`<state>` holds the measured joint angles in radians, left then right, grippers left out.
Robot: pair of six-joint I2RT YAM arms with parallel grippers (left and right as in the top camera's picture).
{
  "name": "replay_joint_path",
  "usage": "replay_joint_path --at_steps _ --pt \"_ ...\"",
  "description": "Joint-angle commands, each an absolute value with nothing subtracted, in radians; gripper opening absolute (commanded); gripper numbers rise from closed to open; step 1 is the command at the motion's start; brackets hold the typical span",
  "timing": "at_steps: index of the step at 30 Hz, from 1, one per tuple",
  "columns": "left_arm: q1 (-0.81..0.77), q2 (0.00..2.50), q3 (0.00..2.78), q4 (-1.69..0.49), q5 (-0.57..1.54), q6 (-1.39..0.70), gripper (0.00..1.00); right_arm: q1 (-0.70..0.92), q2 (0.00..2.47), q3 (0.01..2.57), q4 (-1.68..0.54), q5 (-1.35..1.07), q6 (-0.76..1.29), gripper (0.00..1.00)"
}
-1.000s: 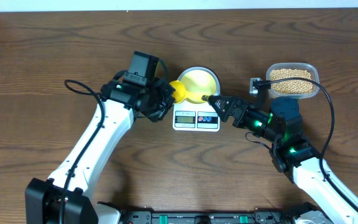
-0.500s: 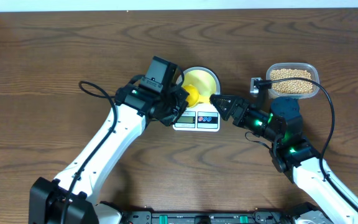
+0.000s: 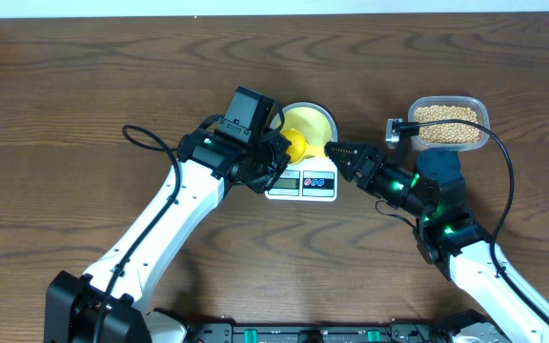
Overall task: Scoop item into bowl and weigh 50g on scale
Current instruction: 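Carry the scoop with the left gripper over the scale toward the right gripper, then close the right gripper on the scoop handle and release the left gripper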
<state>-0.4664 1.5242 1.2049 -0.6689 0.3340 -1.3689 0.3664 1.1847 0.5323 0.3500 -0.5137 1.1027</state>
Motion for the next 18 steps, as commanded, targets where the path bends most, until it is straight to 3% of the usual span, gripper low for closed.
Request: replay_joint_path --at_steps 1,11,18 --pt "-0.468 1.517 1.223 -0.667 0.317 -1.398 0.08 0.375 1.187 0.555 0.353 -0.496 1.141 0.68" --pt "-0.488 1.517 1.223 -0.667 0.316 -1.401 0.08 0.414 1.187 0.555 0.378 -0.458 1.159 0.65" --pt "-0.493 1.517 1.223 -0.668 0.317 -1.401 0.08 0.417 1.19 0.555 0.378 -0.45 1.158 0.53"
